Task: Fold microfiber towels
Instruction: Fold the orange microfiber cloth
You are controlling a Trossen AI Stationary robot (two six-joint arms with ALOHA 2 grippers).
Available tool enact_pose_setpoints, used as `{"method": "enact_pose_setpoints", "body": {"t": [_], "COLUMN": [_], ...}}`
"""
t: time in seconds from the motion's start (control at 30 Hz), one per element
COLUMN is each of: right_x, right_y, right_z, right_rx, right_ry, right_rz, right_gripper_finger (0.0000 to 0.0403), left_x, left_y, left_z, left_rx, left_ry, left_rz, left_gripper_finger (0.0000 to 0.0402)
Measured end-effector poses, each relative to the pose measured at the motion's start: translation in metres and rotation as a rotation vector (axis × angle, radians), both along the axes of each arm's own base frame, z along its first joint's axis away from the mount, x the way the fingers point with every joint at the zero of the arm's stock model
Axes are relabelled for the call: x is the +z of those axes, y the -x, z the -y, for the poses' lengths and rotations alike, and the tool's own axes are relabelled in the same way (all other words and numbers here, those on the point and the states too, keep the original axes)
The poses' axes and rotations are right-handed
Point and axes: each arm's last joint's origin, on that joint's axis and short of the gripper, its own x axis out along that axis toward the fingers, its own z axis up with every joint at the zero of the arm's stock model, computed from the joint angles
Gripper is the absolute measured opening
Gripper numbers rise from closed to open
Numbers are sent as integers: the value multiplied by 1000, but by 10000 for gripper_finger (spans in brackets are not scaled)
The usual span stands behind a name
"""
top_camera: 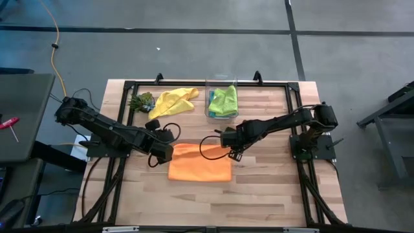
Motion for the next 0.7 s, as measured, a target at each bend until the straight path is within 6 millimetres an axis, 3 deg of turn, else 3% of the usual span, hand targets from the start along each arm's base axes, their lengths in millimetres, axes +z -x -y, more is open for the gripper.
{"method": "enact_pose_setpoints", "body": {"t": [0.13,0.23,0.43,0.57,0.7], "right_x": [2,0,-7,-4,-5], "right_y": [5,15,53,78,96], "right_z": [-11,-22,-39,-47,-51], "right_rx": [48,65,-37,-167,-278], "right_ry": [18,51,2,-68,-101], "right_rz": [-20,-15,70,219,366], "right_gripper_finger": [169,170,169,140,56], "left_x": [5,4,-24,-35,-54], "left_y": [3,5,18,24,33], "left_z": [8,21,36,35,25], "left_rx": [-35,-94,-241,-254,-211], "left_ry": [5,9,278,355,359], "left_rz": [44,192,428,526,458], "left_gripper_finger": [143,145,141,99,16]}}
